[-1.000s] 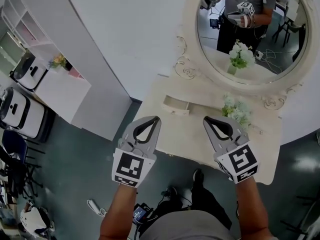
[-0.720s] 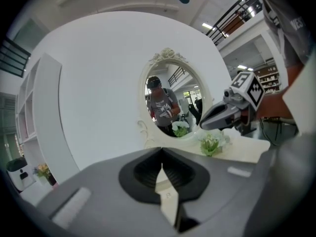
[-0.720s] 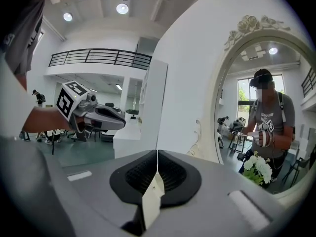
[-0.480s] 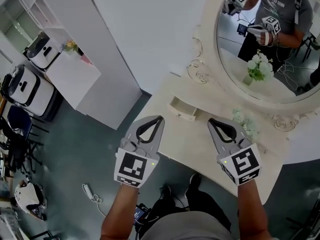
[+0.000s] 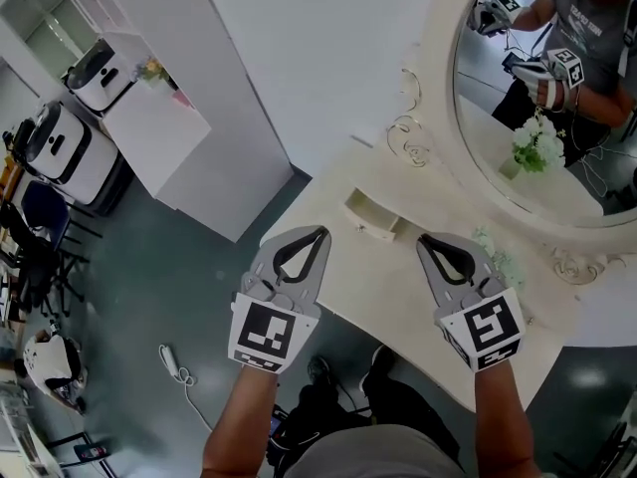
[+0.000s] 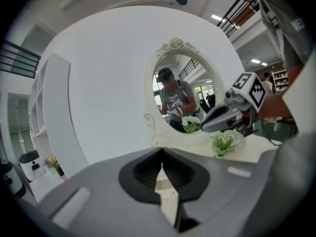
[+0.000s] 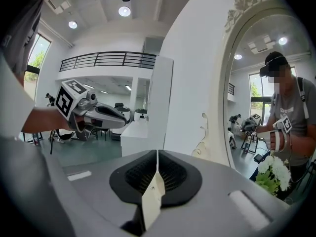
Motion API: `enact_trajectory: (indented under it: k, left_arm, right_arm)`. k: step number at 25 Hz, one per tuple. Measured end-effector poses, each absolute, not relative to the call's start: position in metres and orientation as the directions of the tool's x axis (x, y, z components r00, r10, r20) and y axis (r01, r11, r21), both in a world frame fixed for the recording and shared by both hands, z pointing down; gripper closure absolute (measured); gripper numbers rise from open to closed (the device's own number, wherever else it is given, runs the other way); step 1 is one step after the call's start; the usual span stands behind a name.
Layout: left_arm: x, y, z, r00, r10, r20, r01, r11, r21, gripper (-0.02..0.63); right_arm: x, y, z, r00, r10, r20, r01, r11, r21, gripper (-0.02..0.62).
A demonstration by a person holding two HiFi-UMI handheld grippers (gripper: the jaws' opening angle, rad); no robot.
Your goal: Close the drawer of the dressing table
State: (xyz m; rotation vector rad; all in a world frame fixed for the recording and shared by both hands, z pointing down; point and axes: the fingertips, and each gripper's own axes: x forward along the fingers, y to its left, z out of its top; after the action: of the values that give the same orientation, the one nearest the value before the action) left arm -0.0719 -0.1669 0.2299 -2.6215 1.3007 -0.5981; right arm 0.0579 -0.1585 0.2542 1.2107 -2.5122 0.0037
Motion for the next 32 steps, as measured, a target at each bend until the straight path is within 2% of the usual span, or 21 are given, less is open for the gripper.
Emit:
enact_trajectory:
  k: [17, 32]
  left_arm:
    - [-0.077, -0.202, 0.276, 0.615, -0.725, 0.310, -0.708, -0.681, -0.187, 0.603]
    - [-0.069, -0.213, 0.332, 0.661, -0.651, 0.373, -0.640, -0.749, -0.173, 0.603]
  right_arm:
    - [0.052, -0.187, 0.274, -0.497, -0.791, 0.357, -0.807, 0.573, 0.144, 0.577]
    - [0.047, -0.199, 0.313, -0.463, -0.797, 0.389, -0.832, 0.542, 0.120, 0.577]
